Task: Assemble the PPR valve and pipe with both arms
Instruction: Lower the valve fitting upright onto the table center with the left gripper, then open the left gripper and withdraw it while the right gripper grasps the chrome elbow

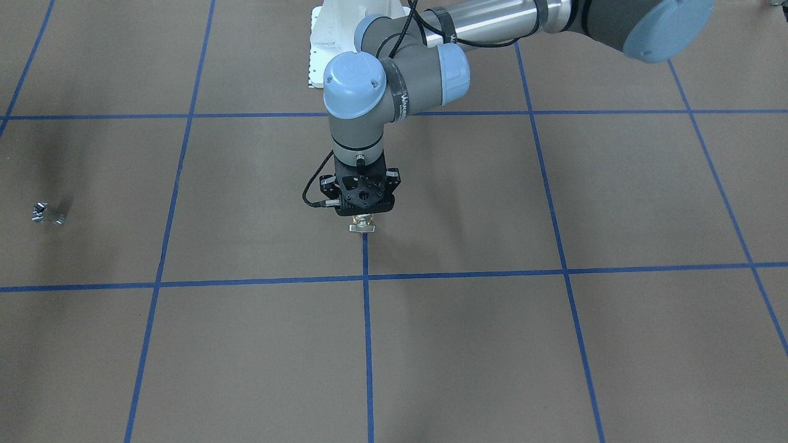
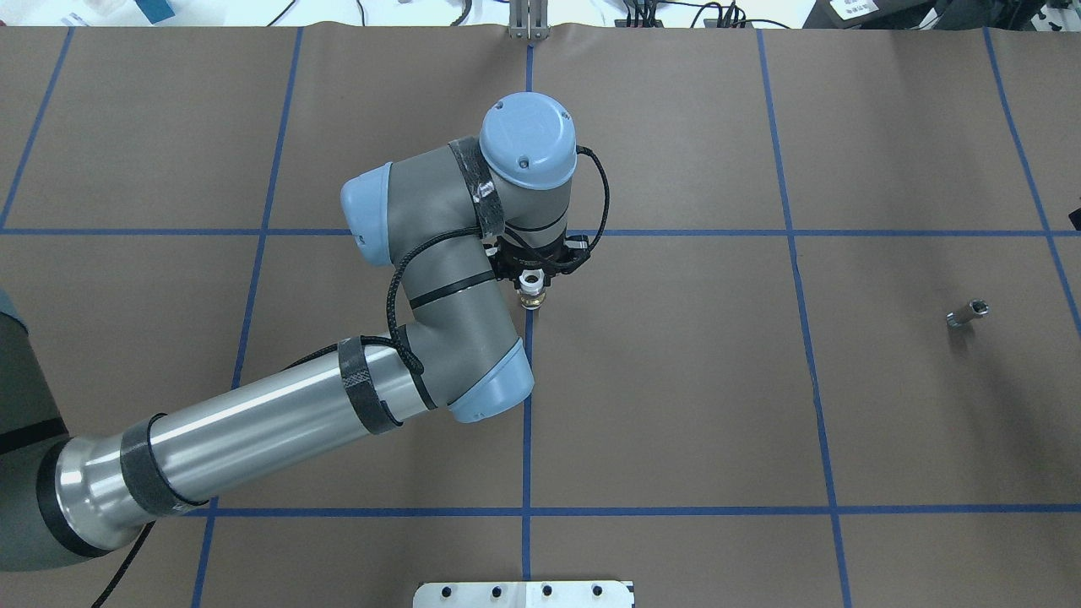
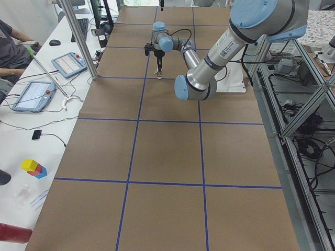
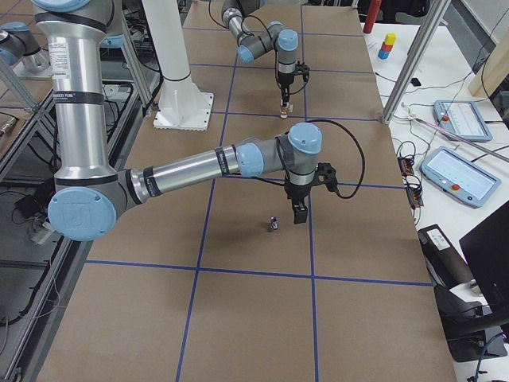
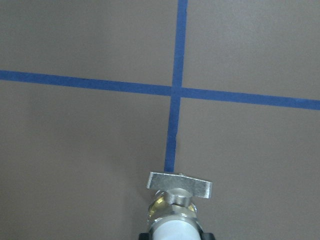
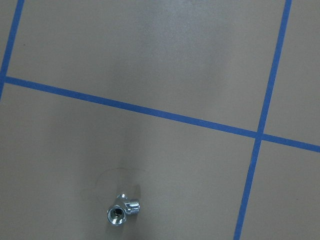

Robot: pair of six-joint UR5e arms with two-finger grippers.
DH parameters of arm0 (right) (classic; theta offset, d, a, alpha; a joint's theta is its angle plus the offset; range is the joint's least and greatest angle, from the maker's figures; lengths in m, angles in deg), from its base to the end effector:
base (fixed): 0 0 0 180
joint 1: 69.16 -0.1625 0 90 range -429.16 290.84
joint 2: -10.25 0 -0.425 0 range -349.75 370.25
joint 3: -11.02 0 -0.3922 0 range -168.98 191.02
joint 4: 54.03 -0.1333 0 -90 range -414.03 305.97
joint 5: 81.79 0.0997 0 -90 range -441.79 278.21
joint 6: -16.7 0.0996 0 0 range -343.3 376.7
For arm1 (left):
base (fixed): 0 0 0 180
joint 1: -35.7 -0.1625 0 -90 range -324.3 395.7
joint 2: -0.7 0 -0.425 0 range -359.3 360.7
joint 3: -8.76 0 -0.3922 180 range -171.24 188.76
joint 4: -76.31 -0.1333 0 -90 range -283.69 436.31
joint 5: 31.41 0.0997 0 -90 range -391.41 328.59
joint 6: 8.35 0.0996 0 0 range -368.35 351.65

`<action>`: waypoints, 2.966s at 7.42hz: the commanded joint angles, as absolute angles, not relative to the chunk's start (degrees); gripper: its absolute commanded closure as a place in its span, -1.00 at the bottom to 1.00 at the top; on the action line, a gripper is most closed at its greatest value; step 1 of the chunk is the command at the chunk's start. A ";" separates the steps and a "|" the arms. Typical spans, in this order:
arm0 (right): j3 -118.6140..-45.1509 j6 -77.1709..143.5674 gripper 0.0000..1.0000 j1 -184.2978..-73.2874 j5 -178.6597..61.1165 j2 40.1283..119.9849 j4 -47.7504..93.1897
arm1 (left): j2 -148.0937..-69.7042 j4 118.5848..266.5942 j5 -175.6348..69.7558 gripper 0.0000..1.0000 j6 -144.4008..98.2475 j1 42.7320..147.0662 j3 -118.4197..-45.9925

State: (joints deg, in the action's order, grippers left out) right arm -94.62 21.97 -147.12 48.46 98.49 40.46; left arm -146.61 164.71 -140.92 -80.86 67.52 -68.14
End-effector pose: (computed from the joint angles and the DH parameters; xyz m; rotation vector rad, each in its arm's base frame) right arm -0.0372 -0.5048 0.5218 0.1084 -0.7250 -0.1920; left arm 0.6064 -0.4940 0.1202 0.0121 0.8045 -0.1099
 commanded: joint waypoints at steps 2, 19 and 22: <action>-94.62 21.97 -1.00 -147.12 48.46 98.40 40.46 | -146.35 164.82 -140.13 0.14 -80.86 67.61 -68.23; -84.34 57.13 -0.62 -128.67 43.54 105.26 6.09 | -126.14 164.20 -140.65 -0.53 -80.68 71.74 -95.74; -83.63 57.04 -0.27 -128.40 43.63 105.08 6.00 | -125.78 164.29 -140.65 -0.53 -80.68 71.74 -95.83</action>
